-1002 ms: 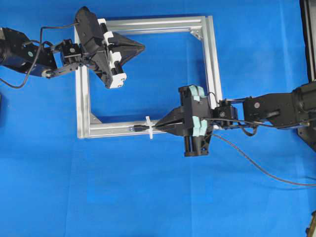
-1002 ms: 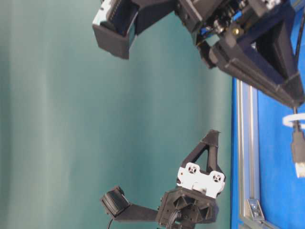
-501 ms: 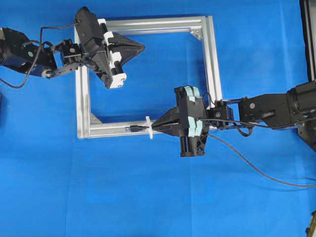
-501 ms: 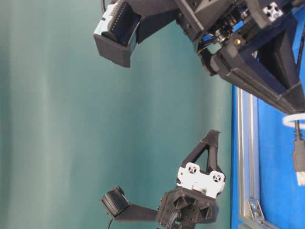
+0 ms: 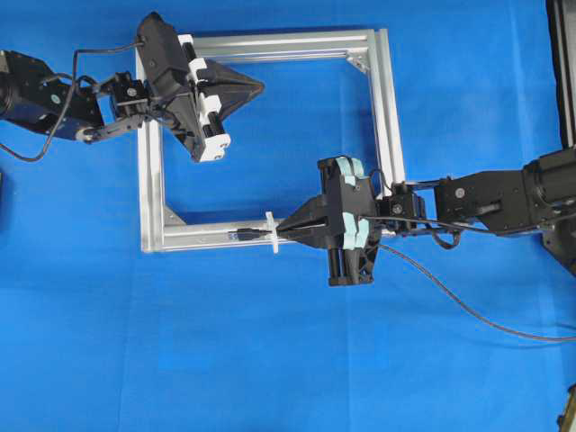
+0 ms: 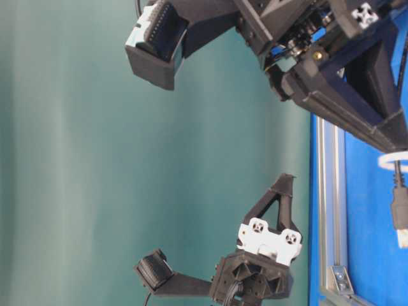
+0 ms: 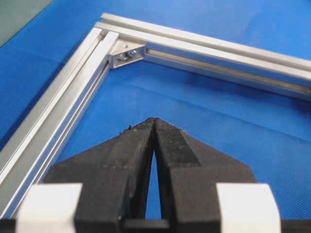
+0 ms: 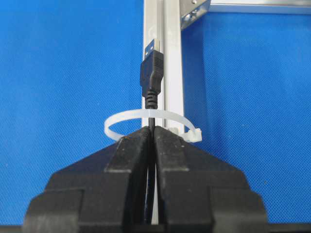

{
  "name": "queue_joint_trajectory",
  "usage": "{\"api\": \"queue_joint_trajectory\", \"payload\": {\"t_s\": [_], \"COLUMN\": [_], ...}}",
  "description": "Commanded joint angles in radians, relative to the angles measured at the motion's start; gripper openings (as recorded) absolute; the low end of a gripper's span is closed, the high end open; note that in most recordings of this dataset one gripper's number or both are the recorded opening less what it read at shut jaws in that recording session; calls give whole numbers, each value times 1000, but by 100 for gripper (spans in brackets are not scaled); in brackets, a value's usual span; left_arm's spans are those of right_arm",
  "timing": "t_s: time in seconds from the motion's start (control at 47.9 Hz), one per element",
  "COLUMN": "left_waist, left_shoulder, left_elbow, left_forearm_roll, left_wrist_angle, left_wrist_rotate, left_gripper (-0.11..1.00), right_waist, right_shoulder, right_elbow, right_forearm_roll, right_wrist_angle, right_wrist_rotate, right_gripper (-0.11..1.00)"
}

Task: Insert the wire through the string loop located in the center.
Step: 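Move the left gripper to the plug emerging from the loop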

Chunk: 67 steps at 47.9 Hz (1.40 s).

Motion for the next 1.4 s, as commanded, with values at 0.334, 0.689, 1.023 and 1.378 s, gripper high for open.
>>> {"api": "queue_joint_trajectory", "payload": {"t_s": [0.334, 0.689, 1.023, 1.378], "left_waist": [-124, -365, -416, -411], "left_shoulder": [-55, -75, -74, -61], "left_elbow": [40, 63, 57, 25], "left_forearm_roll": [3, 3, 3, 3], "left_wrist_angle": [-5, -5, 8, 54], "left_wrist_rotate": [-41, -118, -121, -121], "left_gripper": [0, 0, 0, 18], "right_waist": [-3, -3, -3, -3], "right_shoulder": [-12, -12, -14, -12], "right_elbow": [-14, -15, -15, -14], "right_forearm_roll": [-2, -5, -5, -6], "right_wrist_angle": [-5, -5, -5, -3], "right_wrist_rotate": [-2, -3, -3, -5], "right_gripper": [-2, -2, -2, -2]}}
